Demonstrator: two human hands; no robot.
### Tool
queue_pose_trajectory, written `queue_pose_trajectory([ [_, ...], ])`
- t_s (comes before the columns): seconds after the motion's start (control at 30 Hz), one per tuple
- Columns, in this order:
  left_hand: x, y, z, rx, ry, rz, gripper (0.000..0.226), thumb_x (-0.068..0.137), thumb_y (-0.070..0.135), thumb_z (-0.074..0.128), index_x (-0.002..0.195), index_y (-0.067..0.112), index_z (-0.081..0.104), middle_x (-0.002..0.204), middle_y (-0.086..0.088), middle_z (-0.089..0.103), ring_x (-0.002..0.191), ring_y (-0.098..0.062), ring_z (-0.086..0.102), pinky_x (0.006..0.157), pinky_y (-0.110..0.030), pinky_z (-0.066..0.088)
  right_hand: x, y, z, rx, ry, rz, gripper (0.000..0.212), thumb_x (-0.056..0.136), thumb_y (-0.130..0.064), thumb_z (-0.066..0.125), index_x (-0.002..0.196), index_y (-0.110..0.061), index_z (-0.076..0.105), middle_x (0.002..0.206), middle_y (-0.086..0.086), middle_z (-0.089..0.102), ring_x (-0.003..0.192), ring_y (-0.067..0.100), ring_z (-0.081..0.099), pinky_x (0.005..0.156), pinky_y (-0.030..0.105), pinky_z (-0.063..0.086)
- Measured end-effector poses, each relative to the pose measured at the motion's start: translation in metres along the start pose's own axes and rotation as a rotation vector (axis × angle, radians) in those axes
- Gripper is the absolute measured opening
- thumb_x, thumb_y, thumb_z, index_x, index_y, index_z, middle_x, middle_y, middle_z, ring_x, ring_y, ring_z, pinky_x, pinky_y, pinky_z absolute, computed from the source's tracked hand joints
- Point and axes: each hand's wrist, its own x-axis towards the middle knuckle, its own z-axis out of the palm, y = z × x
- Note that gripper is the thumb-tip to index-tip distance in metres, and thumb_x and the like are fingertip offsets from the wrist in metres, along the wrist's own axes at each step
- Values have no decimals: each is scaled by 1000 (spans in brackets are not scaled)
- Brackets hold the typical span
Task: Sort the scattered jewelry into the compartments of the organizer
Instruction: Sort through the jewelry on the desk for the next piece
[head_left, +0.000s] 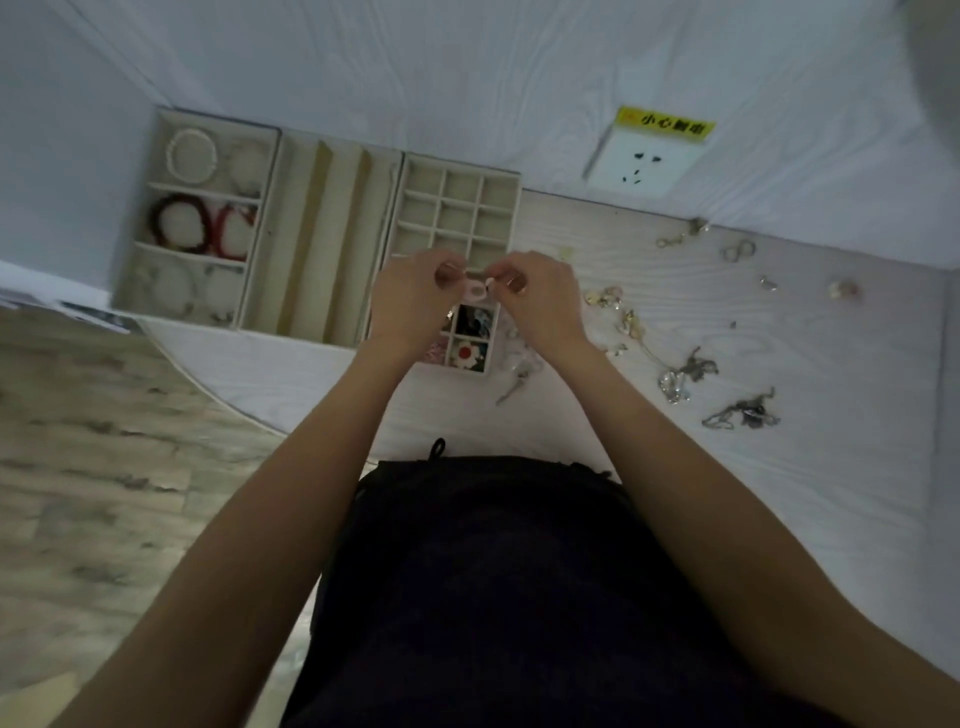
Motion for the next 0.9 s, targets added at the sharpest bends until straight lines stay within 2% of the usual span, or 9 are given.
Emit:
queue_pose_trajectory([
  [0.13,17,-5,5,237,-5,123,24,87,31,59,110,31,67,98,6,71,99,-14,58,81,-28,46,3,-2,3,-141,-22,-5,11,84,-18,64,94,-17,69,93,0,68,87,18,60,73,30,46],
  [0.2,24,-8,6,285,-46,187,27,89,35,57,114,30,65,102,4,70,103,-15,55,82,-29,43,3,-2,8,-253,-23,-47,12,87,-19,63,96,-15,70,97,4,65,94,22,56,71,29,41],
  [0.27,24,-10,5,294,-79,236,29,90,34,57,118,28,63,108,2,68,107,-18,54,85,-31,43,1,0,11,-290,29,-74,13,87,-17,63,95,-11,71,100,7,61,95,24,54,70,33,45],
  [0.43,14,-28,-2,336,169,556,20,84,12,57,98,16,70,101,-3,67,96,-27,53,80,-39,48,-3,5,1,-297,162,-97,15,88,-8,57,95,-9,70,102,9,57,89,21,54,62,25,37],
  [0.5,6,-31,-3,429,142,620,23,83,17,51,96,18,70,105,-1,64,100,-25,49,82,-38,41,-4,6,0,-340,158,-156,14,85,-7,59,92,-11,71,100,10,57,88,22,53,59,25,35],
  [0.6,-5,-28,-1,564,40,640,31,84,23,45,104,24,68,115,-1,60,109,-24,44,89,-36,29,-3,8,6,-427,108,-262,13,81,-9,61,88,-10,73,97,12,58,84,27,53,56,29,38],
  [0.7,-7,-24,4,656,-19,579,35,83,26,42,106,24,68,124,-2,57,114,-25,44,92,-42,30,-3,9,10,-522,77,-278,14,81,-11,61,87,-7,73,98,15,57,84,32,53,60,36,45],
  [0.8,-4,-24,6,715,-44,566,38,82,29,40,105,21,69,127,-3,56,115,-24,38,92,-44,29,-3,8,10,-549,67,-293,15,80,-11,60,86,-7,73,97,14,58,84,32,52,63,34,41],
  [0.9,-2,-22,1,751,-42,606,39,80,27,39,102,19,69,122,-3,58,111,-24,37,87,-41,25,-3,7,11,-550,16,-358,30,81,-17,45,88,-8,72,96,11,59,83,30,52,64,30,33],
])
